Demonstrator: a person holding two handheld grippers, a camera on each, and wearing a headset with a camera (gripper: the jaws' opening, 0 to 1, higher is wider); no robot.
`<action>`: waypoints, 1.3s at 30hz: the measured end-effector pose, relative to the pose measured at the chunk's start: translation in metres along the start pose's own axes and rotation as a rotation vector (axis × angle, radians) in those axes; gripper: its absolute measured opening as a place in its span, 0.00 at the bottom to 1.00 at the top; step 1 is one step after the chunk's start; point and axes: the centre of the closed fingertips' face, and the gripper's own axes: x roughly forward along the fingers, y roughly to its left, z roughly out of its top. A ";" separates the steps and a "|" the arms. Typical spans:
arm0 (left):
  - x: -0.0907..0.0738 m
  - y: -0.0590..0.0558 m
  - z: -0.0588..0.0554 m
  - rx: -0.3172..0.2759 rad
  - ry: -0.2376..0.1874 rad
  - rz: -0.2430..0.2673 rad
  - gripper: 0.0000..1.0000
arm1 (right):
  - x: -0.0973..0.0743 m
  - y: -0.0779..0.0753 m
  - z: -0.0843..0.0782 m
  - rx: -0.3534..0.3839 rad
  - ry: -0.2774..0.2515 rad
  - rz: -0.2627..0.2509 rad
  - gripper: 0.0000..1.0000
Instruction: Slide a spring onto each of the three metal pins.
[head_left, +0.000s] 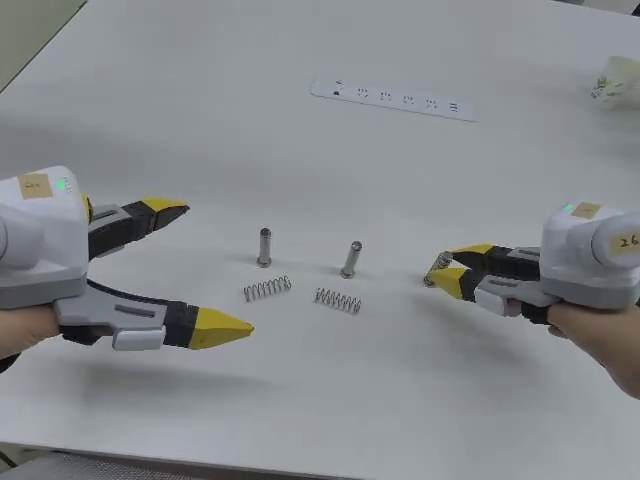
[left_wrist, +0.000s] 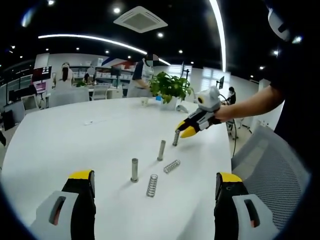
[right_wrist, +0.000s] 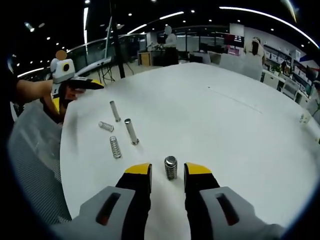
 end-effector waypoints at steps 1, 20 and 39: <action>0.000 0.000 0.000 0.001 0.000 0.000 0.98 | -0.001 0.000 0.000 -0.005 -0.003 -0.004 0.24; 0.002 0.001 -0.001 0.001 0.019 -0.006 0.98 | -0.029 0.009 -0.004 0.018 -0.051 0.005 0.30; 0.001 -0.002 0.000 -0.015 0.004 -0.025 0.98 | -0.017 0.058 0.006 -0.057 -0.032 0.154 0.25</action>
